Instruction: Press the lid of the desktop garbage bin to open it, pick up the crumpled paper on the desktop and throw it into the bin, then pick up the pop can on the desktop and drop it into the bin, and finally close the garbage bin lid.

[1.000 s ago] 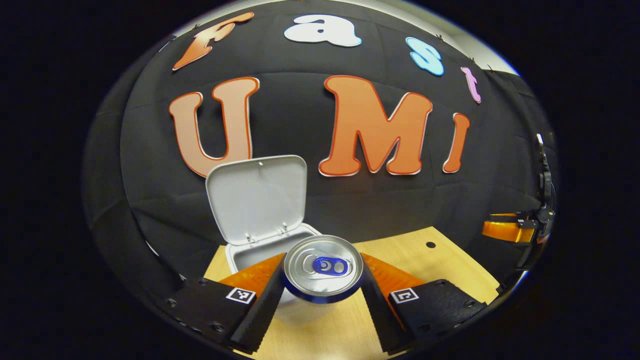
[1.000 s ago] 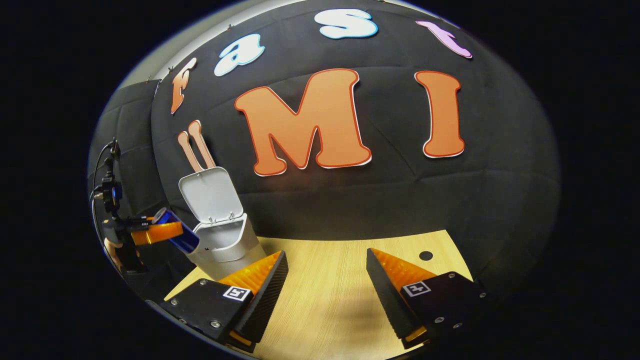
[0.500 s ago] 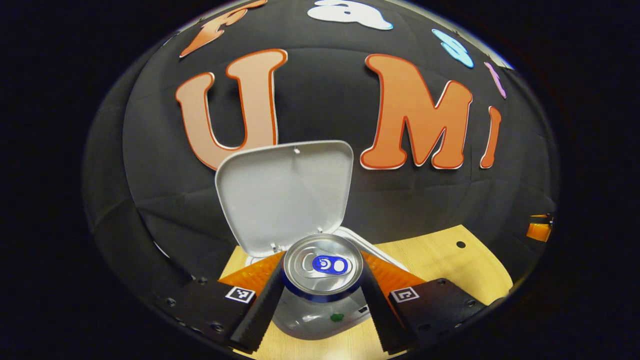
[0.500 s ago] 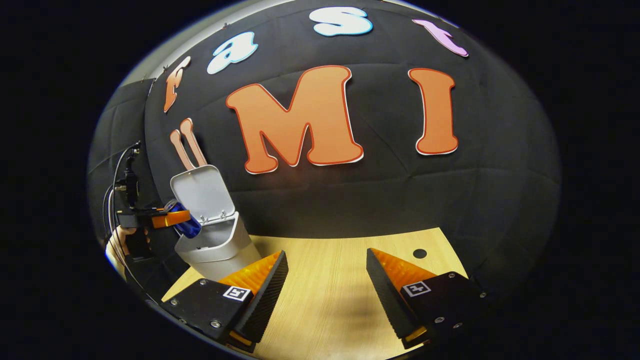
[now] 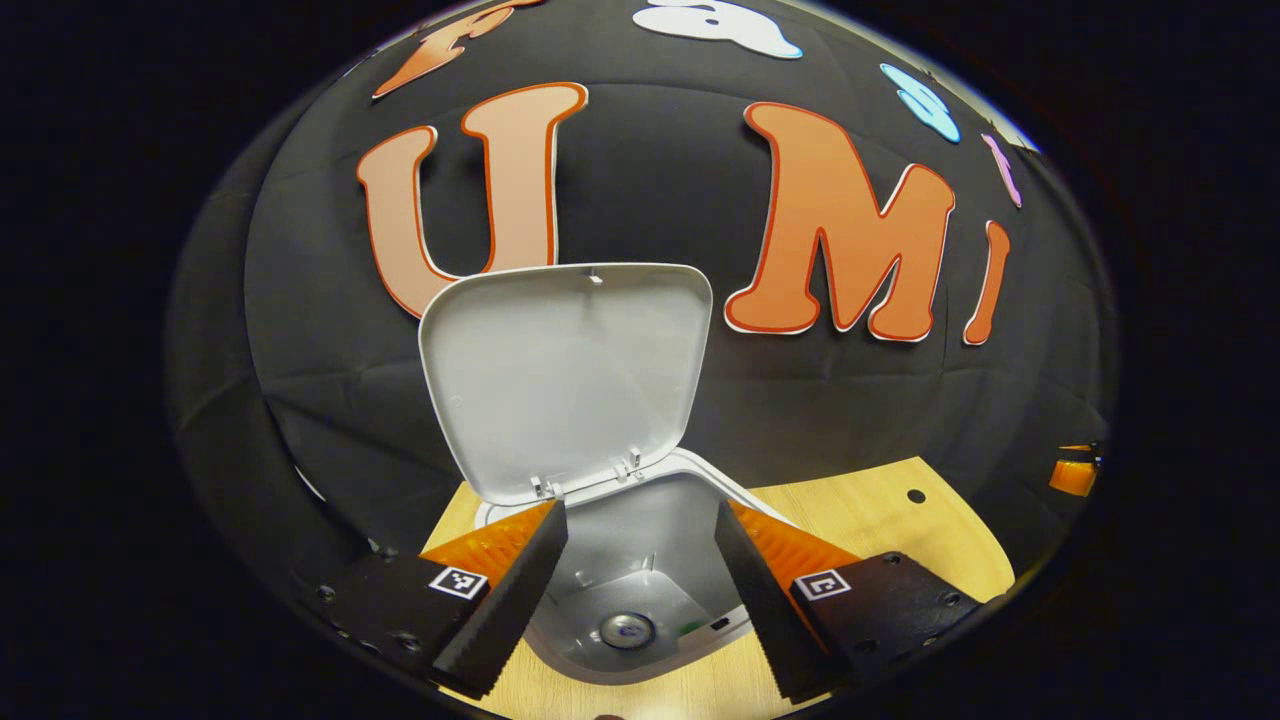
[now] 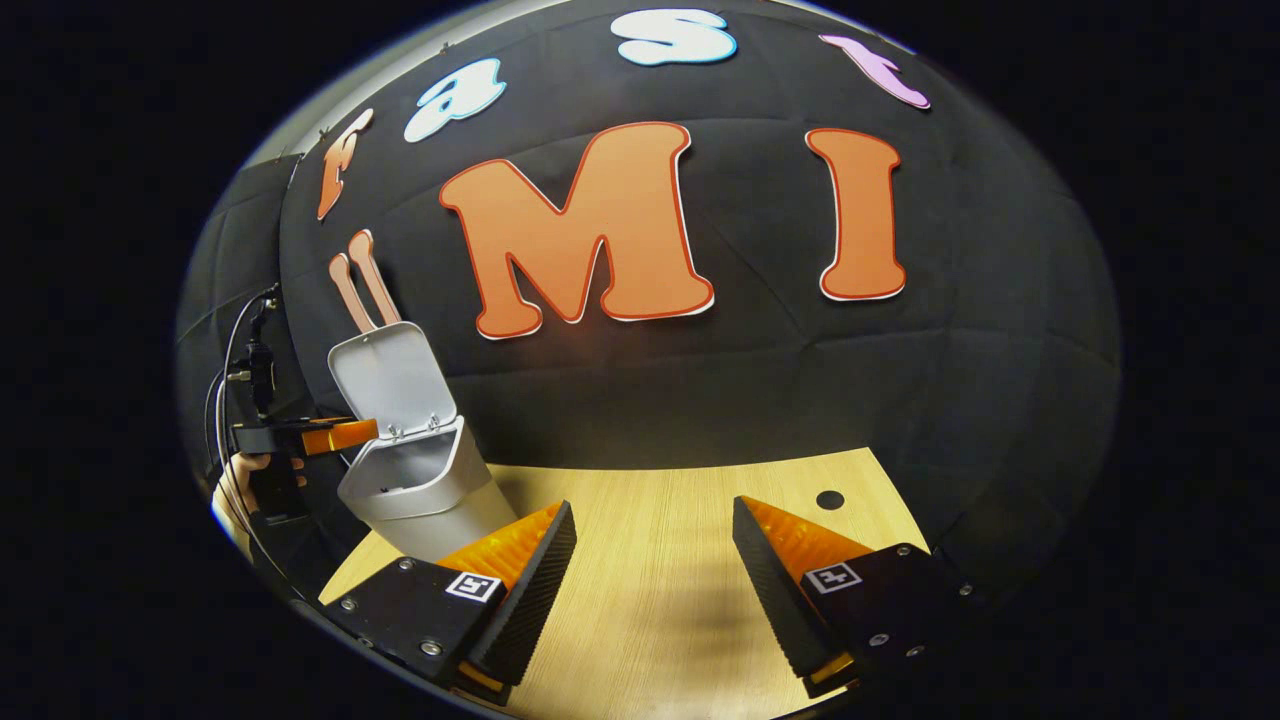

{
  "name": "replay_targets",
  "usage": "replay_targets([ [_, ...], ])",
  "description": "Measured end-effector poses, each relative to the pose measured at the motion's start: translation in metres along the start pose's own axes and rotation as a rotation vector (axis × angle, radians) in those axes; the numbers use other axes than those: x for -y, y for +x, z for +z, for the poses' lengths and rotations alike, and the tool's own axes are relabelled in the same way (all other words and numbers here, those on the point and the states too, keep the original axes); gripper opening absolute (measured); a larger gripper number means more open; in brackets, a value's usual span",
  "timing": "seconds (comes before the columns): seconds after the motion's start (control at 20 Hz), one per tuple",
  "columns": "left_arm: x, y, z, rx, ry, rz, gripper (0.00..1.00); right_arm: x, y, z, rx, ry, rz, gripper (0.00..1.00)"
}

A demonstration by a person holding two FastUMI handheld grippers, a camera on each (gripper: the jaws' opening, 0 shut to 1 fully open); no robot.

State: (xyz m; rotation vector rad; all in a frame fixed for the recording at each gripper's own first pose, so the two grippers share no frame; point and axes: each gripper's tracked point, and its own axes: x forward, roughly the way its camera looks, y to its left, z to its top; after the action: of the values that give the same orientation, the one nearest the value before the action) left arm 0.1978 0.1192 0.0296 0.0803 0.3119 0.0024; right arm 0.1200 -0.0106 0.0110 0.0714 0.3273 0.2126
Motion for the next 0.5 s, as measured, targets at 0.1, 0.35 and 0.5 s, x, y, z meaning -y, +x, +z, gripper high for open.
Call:
replay_targets([
  [0.1, -0.001, -0.003, 0.002, 0.013, -0.012, 0.004, 0.95, -0.001, 0.0, -0.001, -0.004, 0.001, 0.004, 0.94],
  [0.35, -0.001, -0.015, 0.009, 0.026, 0.008, 0.005, 0.95, -0.005, -0.002, -0.001, -0.004, -0.002, 0.012, 0.94],
  [0.5, -0.003, -0.028, 0.023, 0.052, 0.018, 0.011, 0.95, -0.009, -0.004, -0.001, -0.005, -0.005, 0.021, 0.94],
])
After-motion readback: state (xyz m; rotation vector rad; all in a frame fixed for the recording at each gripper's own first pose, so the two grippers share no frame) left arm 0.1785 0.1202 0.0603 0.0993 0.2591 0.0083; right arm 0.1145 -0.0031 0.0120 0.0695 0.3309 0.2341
